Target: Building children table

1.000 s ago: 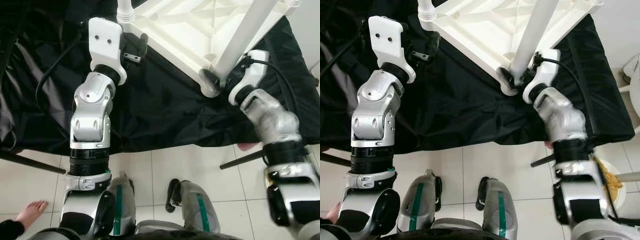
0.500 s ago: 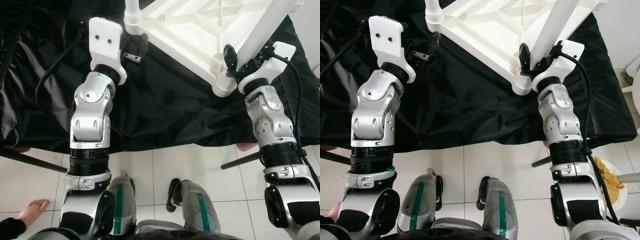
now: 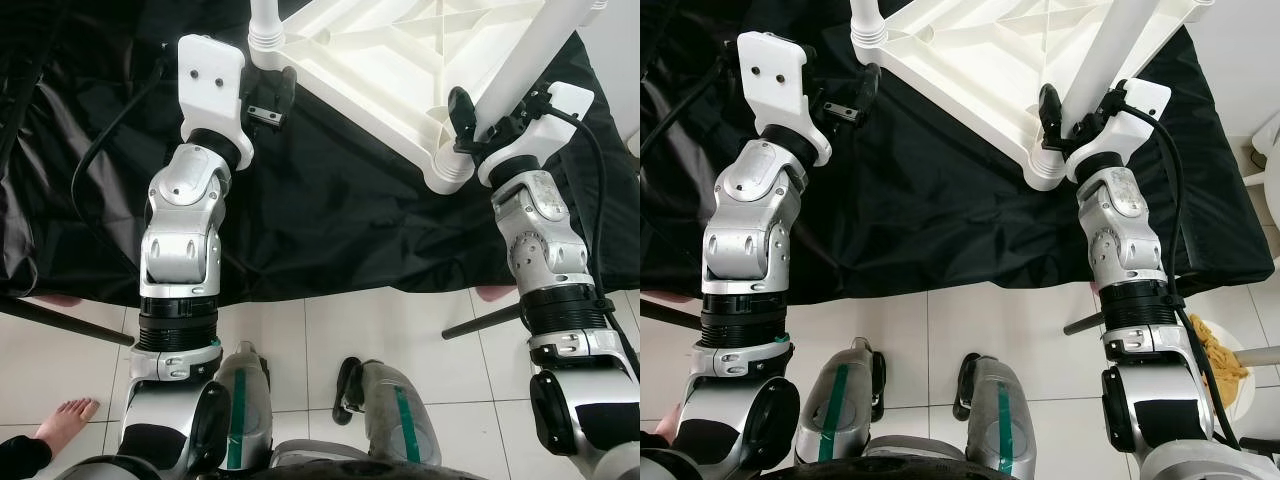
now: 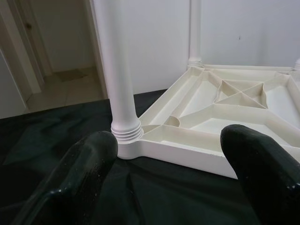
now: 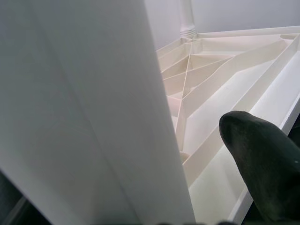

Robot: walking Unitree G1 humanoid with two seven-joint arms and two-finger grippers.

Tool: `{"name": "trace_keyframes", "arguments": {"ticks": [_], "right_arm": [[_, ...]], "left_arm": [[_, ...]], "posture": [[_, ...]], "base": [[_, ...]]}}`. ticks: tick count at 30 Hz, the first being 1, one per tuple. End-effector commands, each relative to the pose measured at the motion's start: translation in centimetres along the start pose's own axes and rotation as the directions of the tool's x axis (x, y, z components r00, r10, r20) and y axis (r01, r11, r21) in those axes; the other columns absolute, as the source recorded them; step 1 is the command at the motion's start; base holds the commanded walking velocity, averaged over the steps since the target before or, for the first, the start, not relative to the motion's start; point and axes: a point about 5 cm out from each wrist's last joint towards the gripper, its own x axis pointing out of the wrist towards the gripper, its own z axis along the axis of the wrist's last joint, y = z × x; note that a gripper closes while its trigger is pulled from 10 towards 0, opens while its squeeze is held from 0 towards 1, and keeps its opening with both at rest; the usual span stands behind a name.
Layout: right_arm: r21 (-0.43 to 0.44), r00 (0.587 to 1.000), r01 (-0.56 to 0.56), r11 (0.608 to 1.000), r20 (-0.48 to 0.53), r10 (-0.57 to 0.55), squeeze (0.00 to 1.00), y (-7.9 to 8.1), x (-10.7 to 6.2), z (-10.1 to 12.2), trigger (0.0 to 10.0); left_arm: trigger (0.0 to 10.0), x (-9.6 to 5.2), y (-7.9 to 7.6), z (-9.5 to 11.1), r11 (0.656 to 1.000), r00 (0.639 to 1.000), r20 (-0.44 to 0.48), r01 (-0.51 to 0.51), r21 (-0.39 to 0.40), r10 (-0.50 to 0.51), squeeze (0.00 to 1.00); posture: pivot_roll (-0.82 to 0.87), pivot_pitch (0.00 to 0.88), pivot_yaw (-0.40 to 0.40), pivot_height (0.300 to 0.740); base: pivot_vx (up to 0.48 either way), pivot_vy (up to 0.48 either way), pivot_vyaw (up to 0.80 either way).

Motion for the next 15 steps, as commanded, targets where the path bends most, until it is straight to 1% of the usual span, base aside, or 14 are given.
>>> {"name": "trace_keyframes", "arguments": {"ticks": [1,10,11,13,15], "right_arm": [[-0.027,0.946,-0.310,0.950,0.088,0.311,0.00,1.42,0.11,1.20,10.0],[-0.027,0.946,-0.310,0.950,0.088,0.311,0.00,1.42,0.11,1.20,10.0],[-0.043,0.952,-0.291,0.956,0.089,0.293,0.00,1.29,-0.08,1.25,10.0],[-0.105,0.955,-0.237,0.966,0.156,0.252,0.00,1.76,0.20,2.14,10.0],[-0.105,0.955,-0.237,0.966,0.156,0.252,0.00,1.76,0.20,2.14,10.0]], "left_arm": [[10.0,0.01,0.01,0.19,1.000,1.000,0.002,-0.009,-0.008,0.009,0.00],[10.0,0.01,0.01,0.19,1.000,1.000,0.002,-0.009,-0.008,0.009,0.00],[10.0,-0.01,-0.08,-0.05,1.000,1.000,0.000,-0.007,0.008,0.007,0.00],[10.0,0.14,0.30,0.48,0.999,0.997,0.072,0.012,0.045,-0.015,0.00],[10.0,0.14,0.30,0.48,0.999,0.997,0.072,0.012,0.045,-0.015,0.00]], "posture": [[0.10,0.055,-0.101,0.740],[0.10,0.055,-0.101,0.740],[0.10,0.000,0.000,0.740],[0.12,0.000,0.000,0.740],[0.12,0.000,0.000,0.740]], "base": [[0.000,0.000,0.00],[0.000,0.000,0.00],[0.000,0.000,0.00],[0.000,0.000,0.00],[0.000,0.000,0.00]]}}
